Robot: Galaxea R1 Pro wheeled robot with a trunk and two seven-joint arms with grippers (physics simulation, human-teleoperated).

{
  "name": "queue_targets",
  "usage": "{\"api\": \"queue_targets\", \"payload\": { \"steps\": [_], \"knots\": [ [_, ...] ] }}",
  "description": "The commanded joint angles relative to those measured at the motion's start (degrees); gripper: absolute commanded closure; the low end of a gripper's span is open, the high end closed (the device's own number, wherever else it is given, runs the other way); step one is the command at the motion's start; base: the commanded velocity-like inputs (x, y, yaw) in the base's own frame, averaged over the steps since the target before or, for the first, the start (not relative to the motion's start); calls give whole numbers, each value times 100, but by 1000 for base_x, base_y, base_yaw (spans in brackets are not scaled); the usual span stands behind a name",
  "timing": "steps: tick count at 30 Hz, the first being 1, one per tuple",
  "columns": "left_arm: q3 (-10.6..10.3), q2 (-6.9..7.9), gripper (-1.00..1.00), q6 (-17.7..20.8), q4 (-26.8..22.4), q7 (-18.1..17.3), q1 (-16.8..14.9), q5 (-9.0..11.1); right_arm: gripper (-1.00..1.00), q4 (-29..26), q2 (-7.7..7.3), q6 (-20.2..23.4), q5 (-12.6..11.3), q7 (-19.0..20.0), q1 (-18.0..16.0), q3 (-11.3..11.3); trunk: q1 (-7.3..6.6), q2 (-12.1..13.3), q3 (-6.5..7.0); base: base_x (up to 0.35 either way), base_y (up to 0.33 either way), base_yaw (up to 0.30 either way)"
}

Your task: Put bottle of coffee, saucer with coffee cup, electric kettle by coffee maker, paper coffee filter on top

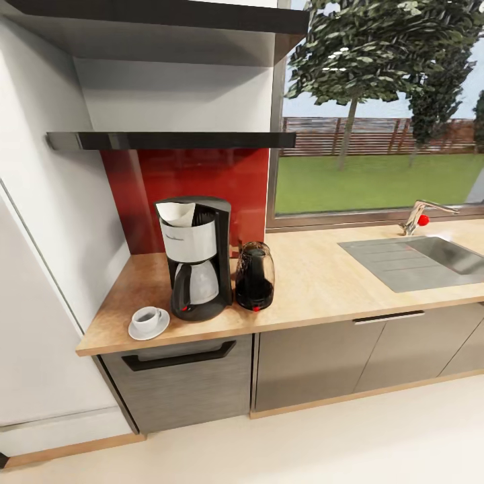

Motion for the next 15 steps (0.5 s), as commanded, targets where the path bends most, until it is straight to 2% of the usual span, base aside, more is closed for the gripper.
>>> {"api": "queue_targets", "payload": {
  "steps": [1, 5, 15],
  "knots": [
    [33, -14, -100, 8, 18, -31, -7, -61, -100, -16, 0, 32, -61, -16, -1, 50, 1, -7, -8, 0, 0, 0],
    [31, -42, -100, 2, 17, -154, 45, -68, -100, -16, 3, 32, -66, -13, -1, 50, 1, -7, -8, 0, 0, 0],
    [31, -48, -100, -53, 17, -171, 67, -71, -100, -14, 9, 25, -72, -24, -1, 44, 1, -7, -8, 0, 0, 0]
  ]
}}
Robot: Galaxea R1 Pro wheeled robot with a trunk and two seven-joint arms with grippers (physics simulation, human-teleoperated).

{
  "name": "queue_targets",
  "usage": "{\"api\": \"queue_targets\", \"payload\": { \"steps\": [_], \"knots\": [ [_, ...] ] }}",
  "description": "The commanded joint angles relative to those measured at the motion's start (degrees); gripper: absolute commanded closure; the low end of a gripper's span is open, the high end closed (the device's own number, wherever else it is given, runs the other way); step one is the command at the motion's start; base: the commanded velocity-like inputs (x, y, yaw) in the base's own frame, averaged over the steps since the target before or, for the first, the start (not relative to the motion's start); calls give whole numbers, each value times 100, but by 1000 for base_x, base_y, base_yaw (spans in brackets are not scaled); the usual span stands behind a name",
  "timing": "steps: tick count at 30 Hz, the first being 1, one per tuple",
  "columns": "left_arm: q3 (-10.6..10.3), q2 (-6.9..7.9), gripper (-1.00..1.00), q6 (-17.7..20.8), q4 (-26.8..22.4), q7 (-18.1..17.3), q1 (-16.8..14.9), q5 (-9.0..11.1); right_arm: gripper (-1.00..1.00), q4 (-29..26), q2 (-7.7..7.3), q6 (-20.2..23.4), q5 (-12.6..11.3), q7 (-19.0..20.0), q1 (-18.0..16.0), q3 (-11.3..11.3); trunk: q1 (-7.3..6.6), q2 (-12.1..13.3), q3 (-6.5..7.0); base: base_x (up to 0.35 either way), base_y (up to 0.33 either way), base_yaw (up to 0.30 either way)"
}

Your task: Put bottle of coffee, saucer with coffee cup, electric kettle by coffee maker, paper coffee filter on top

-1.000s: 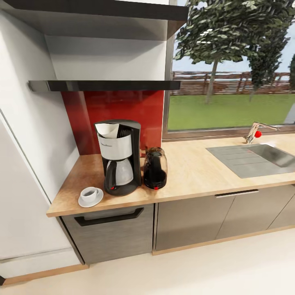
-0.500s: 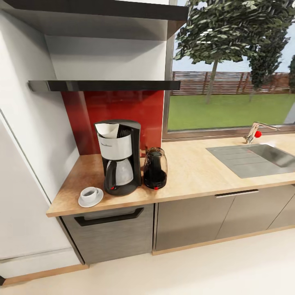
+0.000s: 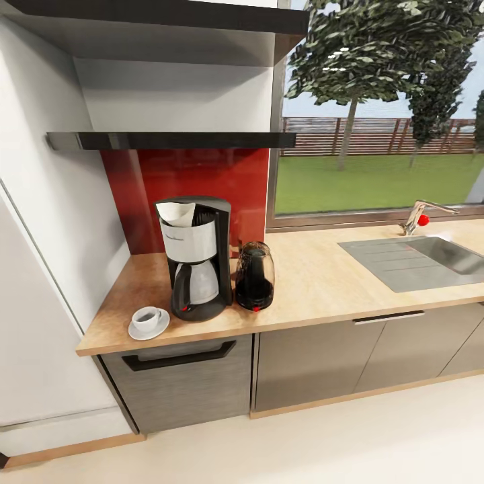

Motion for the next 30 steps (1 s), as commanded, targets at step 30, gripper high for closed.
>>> {"api": "queue_targets", "payload": {
  "steps": [30],
  "knots": [
    [65, -6, -100, 104, 18, 49, 64, -19, -100, -54, -10, 21, -56, -41, -1, 47, 1, -7, -8, 0, 0, 0]
  ]
}}
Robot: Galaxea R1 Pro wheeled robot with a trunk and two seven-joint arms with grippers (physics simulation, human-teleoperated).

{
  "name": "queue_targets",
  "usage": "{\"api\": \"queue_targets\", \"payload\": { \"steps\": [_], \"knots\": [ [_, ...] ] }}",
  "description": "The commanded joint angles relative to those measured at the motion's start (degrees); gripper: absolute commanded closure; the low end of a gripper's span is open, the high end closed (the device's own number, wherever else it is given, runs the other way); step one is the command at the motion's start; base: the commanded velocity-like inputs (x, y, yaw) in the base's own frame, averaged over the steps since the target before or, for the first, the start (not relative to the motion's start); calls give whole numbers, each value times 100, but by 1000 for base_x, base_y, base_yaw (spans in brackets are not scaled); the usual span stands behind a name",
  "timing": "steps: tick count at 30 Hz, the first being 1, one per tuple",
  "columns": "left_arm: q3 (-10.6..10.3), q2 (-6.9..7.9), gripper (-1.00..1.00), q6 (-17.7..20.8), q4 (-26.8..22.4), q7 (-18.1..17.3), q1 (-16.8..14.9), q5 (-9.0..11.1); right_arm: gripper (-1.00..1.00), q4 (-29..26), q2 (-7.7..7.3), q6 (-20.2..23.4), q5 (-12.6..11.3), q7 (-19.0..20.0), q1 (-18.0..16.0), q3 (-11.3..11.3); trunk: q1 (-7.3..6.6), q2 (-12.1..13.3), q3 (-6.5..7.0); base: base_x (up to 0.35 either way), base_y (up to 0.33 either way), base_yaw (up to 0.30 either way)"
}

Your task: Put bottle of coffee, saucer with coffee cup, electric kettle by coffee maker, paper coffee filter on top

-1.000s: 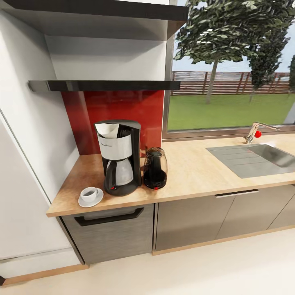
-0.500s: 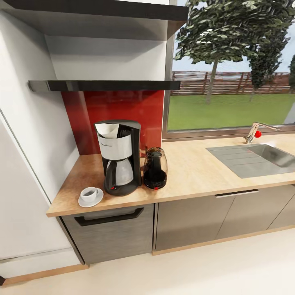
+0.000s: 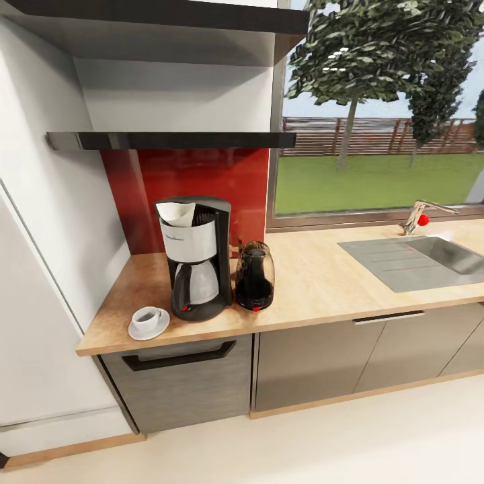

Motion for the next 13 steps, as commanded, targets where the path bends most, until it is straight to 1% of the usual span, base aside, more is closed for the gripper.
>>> {"api": "queue_targets", "payload": {
  "steps": [1, 3, 6, 8, 10, 13],
  "knots": [
    [38, 4, -100, 30, 18, 31, -7, -61, -100, -13, -1, 30, -60, -18, -1, 50, 1, -7, -8, 0, 0, 0],
    [41, 4, -100, 220, 18, 33, -3, -60, -100, -14, -1, 30, -59, -18, -1, 50, 1, -7, -8, 0, 0, 0],
    [49, 4, -100, 667, 18, 34, -2, -60, -100, -14, -1, 30, -59, -18, -1, 50, 1, -7, -8, 0, 0, 0],
    [52, 4, -100, 839, 18, 32, -1, -60, -100, -15, -1, 30, -59, -18, -1, 50, 1, -7, -8, 0, 0, 0],
    [57, 4, -100, 955, 18, 32, -1, -59, -100, -15, -1, 30, -59, -18, -1, 50, 1, -7, -8, 0, 0, 0],
    [61, 4, -100, 1008, 18, 29, -1, -59, -100, -15, -1, 30, -59, -18, -1, 50, 1, -7, -8, 0, 0, 0]
  ]
}}
